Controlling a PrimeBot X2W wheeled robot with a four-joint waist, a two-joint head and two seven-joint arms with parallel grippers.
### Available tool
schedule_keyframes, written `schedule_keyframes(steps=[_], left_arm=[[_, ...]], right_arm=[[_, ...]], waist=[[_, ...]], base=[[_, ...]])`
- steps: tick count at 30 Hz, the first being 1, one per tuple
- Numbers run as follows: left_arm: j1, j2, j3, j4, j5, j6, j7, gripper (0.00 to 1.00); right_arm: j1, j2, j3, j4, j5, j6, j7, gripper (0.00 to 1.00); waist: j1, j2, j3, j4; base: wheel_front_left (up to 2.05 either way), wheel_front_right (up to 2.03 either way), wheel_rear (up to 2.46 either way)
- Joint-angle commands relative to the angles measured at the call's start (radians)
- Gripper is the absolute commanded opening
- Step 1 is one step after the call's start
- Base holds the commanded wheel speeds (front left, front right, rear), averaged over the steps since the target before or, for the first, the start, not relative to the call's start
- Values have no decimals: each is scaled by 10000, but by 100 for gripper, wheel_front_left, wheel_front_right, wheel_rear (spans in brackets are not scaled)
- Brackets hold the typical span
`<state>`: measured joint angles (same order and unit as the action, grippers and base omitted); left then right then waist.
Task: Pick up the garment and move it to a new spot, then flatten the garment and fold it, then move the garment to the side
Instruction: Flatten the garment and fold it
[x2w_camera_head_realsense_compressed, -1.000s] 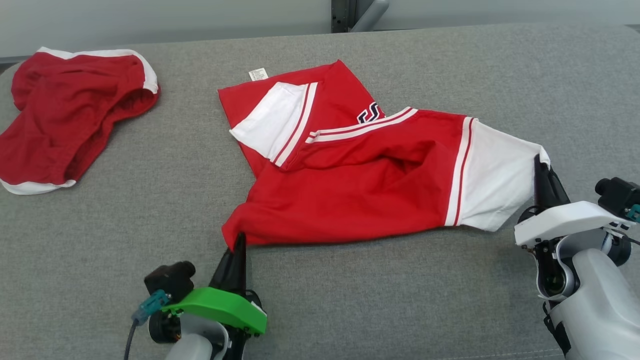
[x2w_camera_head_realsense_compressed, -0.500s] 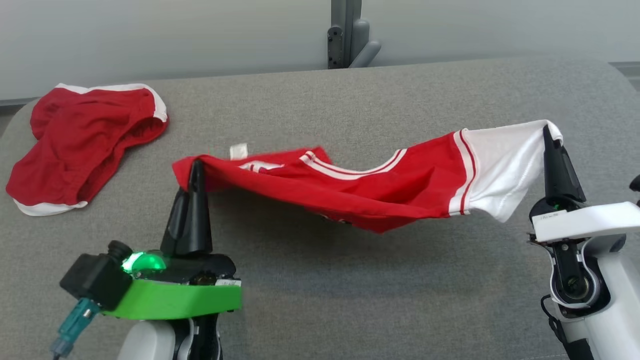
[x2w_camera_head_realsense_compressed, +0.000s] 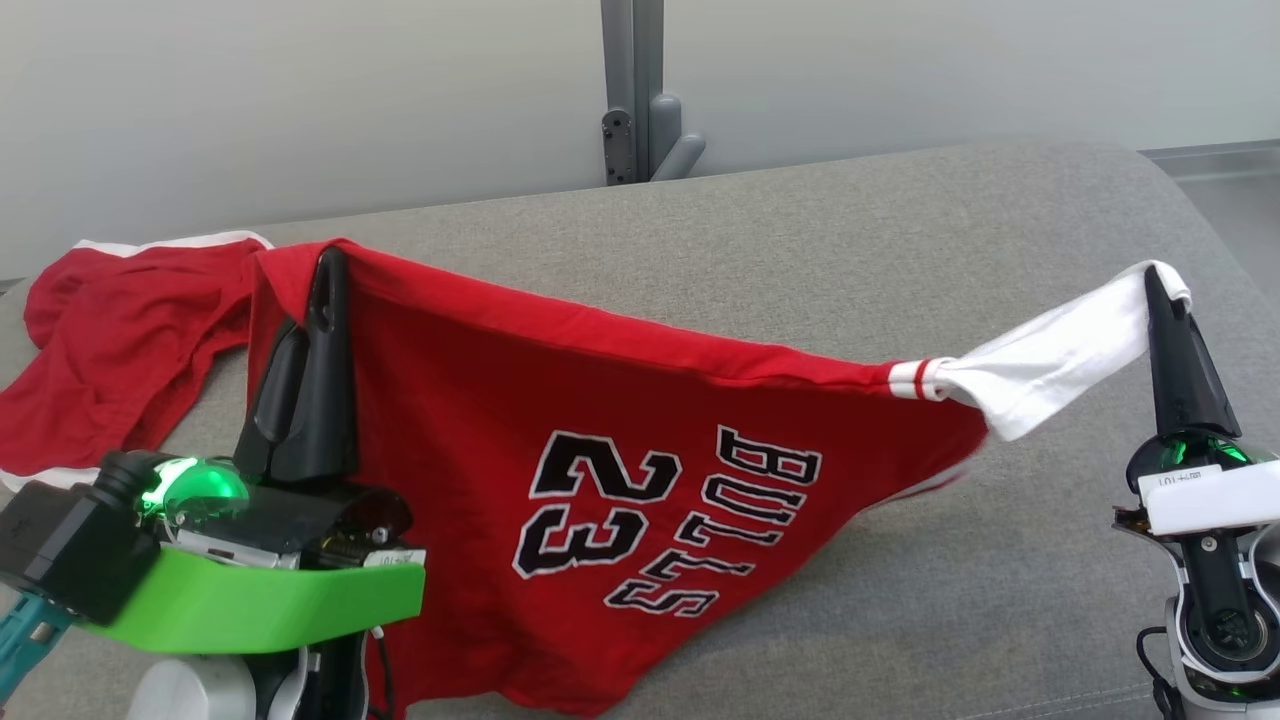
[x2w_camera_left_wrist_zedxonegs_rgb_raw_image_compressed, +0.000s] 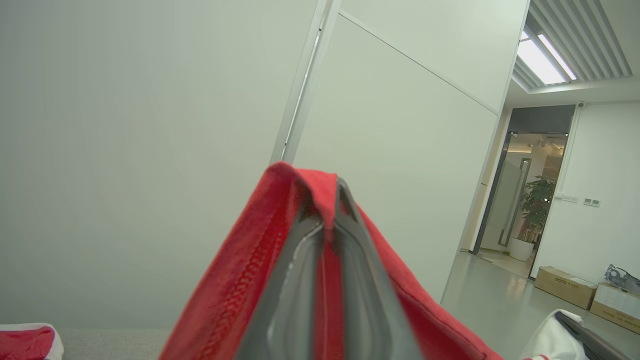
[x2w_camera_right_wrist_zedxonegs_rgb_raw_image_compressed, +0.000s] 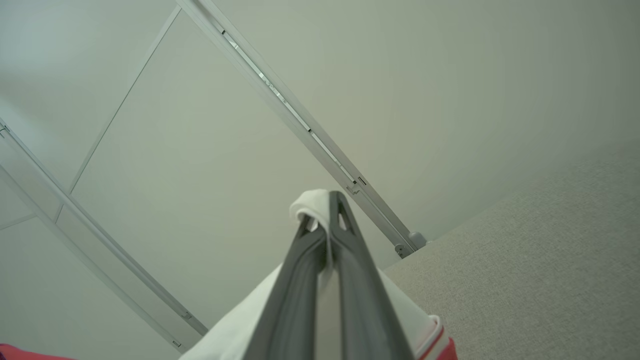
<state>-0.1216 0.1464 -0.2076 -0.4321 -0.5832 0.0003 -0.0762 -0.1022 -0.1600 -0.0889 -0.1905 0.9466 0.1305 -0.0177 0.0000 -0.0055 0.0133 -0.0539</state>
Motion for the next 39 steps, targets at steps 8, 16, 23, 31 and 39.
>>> schedule_keyframes(steps=[8, 16, 23, 31, 39], left_arm=[[-239, 36, 0, -346, -80, 66, 88, 0], [-841, 230, 82, -1212, -440, 60, 698, 0], [-3307, 656, 320, -185, -963, -179, 1908, 0], [-8521, 1150, 619, 3622, -903, -245, 3106, 0], [-13193, 1507, 808, 7610, 128, -462, 1885, 0]], right_arm=[[308, 689, -437, -1072, -303, 3, 797, 0], [127, 997, -444, -2439, 367, 3, 1402, 0], [-2185, 1057, -378, -1521, 37, 5, 1949, 0], [-7836, 1090, -482, 2194, -1146, 5, 1709, 0], [-13297, 1084, 94, 6342, -2104, 5, -1195, 0]], waist=[[0, 55, 33, -296], [0, 55, 352, -318], [0, 55, 1534, -235], [0, 55, 3546, -308], [0, 55, 4781, -830]], base=[[0, 0, 0], [0, 0, 0], [0, 0, 0], [0, 0, 0], [0, 0, 0]])
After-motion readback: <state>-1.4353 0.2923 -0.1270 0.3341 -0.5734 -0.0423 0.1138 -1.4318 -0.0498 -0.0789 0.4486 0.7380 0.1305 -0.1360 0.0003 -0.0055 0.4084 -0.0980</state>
